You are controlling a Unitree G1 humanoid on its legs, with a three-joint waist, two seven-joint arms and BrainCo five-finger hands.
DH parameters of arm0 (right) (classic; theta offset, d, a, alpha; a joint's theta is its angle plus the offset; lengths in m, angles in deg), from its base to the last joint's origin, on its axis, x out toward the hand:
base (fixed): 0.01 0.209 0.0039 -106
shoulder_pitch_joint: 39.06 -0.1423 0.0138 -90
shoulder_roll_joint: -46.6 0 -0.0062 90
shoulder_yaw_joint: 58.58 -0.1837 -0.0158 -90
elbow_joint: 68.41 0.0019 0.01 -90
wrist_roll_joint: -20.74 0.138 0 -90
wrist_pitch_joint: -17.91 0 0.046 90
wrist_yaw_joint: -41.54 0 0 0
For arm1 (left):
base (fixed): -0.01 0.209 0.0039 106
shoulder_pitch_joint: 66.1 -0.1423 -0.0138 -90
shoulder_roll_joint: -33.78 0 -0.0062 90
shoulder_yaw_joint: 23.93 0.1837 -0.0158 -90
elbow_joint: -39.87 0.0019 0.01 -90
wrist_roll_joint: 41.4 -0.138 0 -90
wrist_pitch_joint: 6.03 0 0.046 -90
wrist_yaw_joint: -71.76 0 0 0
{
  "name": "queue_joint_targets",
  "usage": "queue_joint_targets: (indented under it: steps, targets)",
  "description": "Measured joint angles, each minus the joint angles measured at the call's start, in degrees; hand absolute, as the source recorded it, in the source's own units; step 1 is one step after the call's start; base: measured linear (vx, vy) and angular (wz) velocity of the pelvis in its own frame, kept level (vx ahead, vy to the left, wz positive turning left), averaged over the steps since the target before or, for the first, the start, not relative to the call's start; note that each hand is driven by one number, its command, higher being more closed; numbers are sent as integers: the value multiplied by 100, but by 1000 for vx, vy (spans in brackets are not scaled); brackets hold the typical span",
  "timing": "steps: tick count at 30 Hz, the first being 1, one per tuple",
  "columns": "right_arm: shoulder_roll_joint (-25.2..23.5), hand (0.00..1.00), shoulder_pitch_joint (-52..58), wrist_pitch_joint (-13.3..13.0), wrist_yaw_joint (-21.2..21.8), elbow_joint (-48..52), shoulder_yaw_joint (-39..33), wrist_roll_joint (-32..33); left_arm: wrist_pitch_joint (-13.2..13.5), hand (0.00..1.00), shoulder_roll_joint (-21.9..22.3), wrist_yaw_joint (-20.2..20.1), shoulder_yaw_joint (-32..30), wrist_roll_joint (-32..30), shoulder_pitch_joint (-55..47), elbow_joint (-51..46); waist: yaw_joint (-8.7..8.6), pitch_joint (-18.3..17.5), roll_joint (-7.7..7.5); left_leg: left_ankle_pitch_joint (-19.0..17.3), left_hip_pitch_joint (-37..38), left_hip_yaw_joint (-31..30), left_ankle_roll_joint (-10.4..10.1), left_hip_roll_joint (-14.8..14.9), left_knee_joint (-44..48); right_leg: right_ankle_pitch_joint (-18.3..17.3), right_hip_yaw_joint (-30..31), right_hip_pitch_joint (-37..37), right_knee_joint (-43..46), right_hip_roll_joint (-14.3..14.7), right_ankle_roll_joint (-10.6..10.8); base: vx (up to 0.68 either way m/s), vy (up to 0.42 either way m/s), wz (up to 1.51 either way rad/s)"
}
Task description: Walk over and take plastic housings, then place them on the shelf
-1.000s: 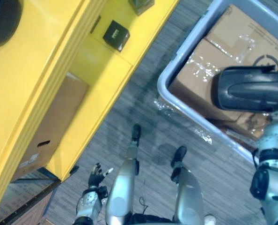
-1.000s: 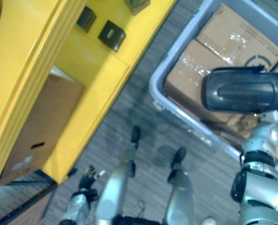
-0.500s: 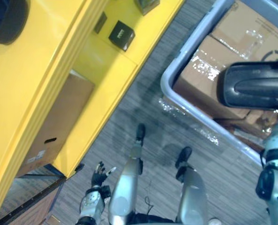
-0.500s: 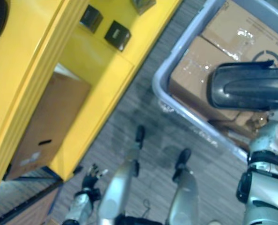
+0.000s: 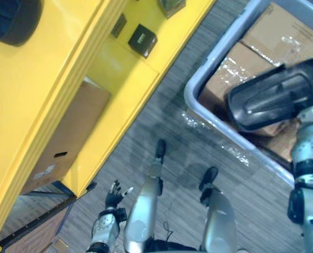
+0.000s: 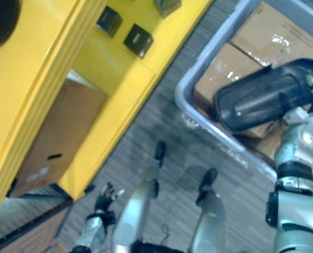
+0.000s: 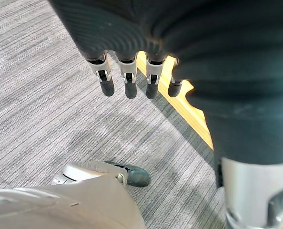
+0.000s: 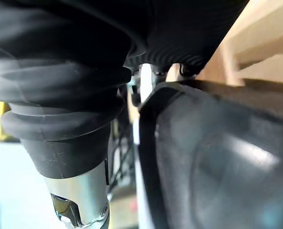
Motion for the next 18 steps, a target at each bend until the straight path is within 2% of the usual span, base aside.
queue_joint_targets:
  steps: [7,14,18]
  targets:
    - [-7,0,-171,108,-256,56,81,-112,-2,0,2,-2,1,0,-1,2,52,0,0,0,7,-1,1,-3,19,-9,0,3,38,-3,-4,11,-48,0]
    - [-6,0,-339,114,-790,26,79,-115,3,0,2,-2,1,0,-18,6,76,0,0,8,46,-1,-6,6,42,-10,3,29,73,-4,-7,-2,-44,-1]
    - [-2,0,-345,20,-1338,12,34,-612,14,0,-2,-2,-8,0,-107,4,50,0,-1,11,222,6,-10,10,-18,-10,-1,198,22,-3,-5,11,-34,-1]
